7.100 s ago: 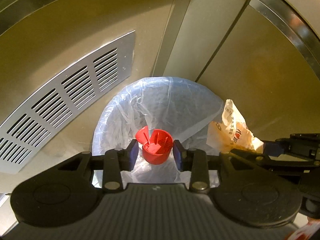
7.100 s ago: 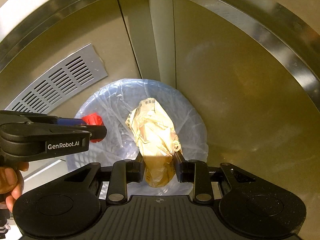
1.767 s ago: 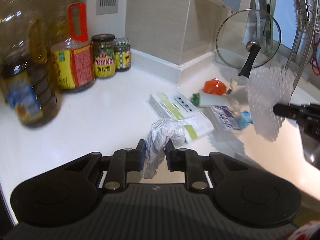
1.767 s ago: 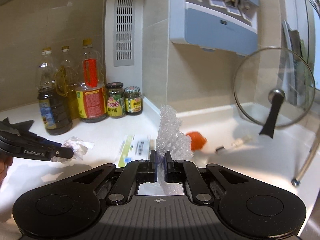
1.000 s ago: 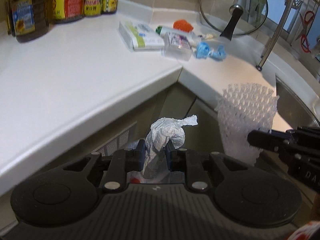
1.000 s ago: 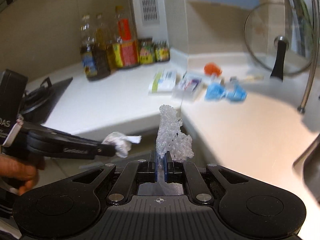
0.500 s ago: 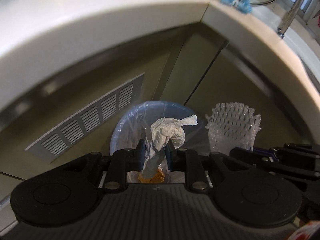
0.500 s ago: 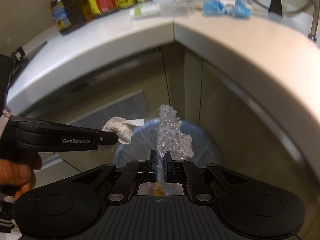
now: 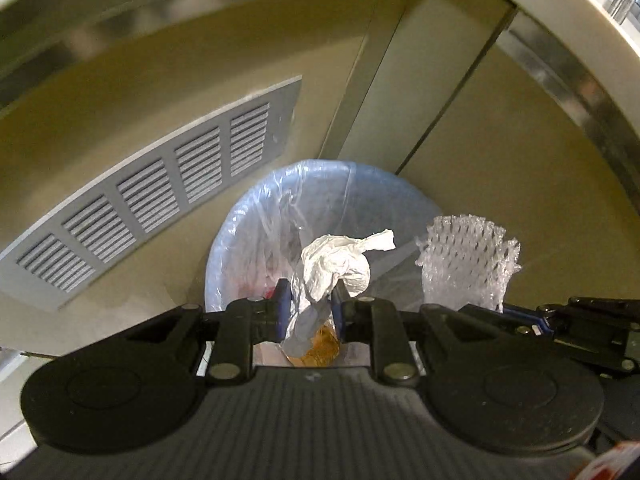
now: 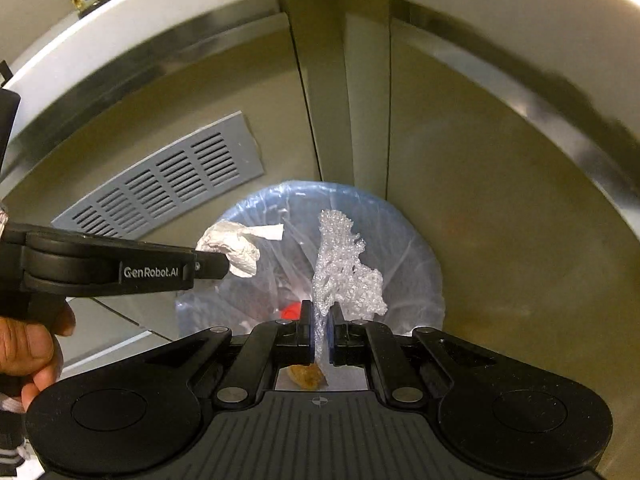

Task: Collect trash
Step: 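Carry both items over the bin and open the left tool to drop the tissue, then open the right tool to drop the white foam net into the bin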

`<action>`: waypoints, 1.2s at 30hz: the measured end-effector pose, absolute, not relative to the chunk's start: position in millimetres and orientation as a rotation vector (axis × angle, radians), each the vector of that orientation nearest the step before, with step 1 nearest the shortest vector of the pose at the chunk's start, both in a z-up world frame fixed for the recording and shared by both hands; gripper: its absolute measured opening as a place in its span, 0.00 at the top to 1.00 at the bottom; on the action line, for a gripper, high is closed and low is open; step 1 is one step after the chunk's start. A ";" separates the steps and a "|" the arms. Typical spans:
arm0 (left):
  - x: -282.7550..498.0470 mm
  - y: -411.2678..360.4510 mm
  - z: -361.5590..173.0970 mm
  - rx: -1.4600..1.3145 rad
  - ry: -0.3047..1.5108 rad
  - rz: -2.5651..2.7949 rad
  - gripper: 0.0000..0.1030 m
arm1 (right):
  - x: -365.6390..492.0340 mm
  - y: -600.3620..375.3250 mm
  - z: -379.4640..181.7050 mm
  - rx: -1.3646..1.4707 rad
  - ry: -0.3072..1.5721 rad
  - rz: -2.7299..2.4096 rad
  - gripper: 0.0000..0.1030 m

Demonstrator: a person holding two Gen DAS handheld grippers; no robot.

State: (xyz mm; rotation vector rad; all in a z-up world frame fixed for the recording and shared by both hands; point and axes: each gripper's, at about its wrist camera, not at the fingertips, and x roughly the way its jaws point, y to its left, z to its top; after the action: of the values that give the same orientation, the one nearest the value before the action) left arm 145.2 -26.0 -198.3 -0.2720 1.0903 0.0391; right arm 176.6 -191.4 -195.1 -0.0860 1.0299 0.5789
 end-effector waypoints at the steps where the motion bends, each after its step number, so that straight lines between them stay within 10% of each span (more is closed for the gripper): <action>1: 147.4 -27.7 -201.6 -0.271 1.097 0.040 0.81 | 177.2 -190.2 -196.4 -0.084 1.033 0.580 0.94; 36: 145.1 -12.3 -204.1 -0.306 1.111 0.096 0.63 | 184.8 -184.4 -197.8 -0.066 1.055 0.576 0.94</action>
State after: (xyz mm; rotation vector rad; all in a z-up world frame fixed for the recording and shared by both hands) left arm 145.1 -12.3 -204.1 -0.3064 1.1109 0.0960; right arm 184.8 -184.4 -197.8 -0.0662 1.0550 0.5759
